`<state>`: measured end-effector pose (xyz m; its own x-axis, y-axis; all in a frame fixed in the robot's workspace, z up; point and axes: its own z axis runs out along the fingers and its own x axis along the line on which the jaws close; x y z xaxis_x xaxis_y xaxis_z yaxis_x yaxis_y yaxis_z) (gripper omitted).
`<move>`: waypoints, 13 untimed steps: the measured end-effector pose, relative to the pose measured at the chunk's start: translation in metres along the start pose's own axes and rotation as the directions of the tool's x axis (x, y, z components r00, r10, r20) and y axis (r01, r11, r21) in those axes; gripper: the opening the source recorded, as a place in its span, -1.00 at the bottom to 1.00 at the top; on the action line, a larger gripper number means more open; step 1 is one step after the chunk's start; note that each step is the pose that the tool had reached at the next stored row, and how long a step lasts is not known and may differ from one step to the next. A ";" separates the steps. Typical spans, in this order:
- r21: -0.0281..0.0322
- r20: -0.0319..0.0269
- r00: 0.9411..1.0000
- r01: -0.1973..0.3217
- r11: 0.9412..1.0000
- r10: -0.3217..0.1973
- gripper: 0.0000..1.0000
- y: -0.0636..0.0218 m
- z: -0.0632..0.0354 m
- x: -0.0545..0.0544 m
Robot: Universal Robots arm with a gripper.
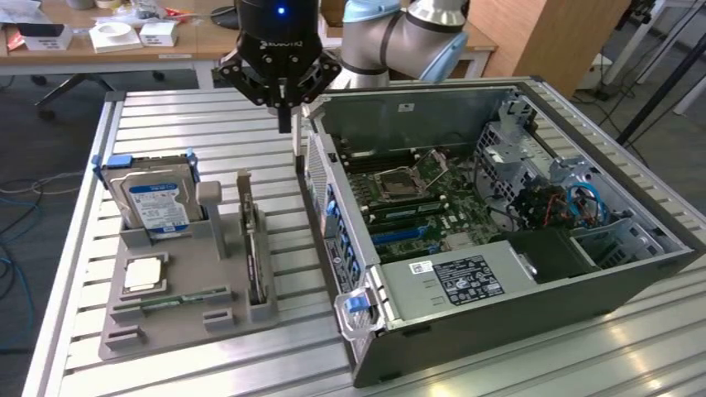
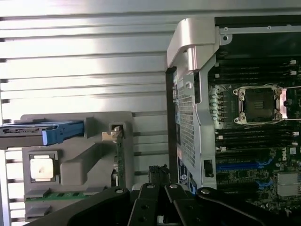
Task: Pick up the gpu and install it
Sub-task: 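Reach for the gpu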
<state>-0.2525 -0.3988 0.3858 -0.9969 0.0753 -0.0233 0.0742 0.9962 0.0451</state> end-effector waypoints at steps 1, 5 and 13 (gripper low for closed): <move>0.000 0.000 1.000 0.000 1.000 0.000 -0.80 -0.0002 0.0001 0.002; 0.000 0.000 1.000 0.000 1.000 0.000 -0.80 -0.0009 0.0005 0.012; 0.000 0.000 1.000 0.000 1.000 0.000 -0.80 -0.0024 0.0015 0.031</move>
<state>-0.2836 -0.3988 0.3835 -0.9969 0.0754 -0.0234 0.0743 0.9962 0.0451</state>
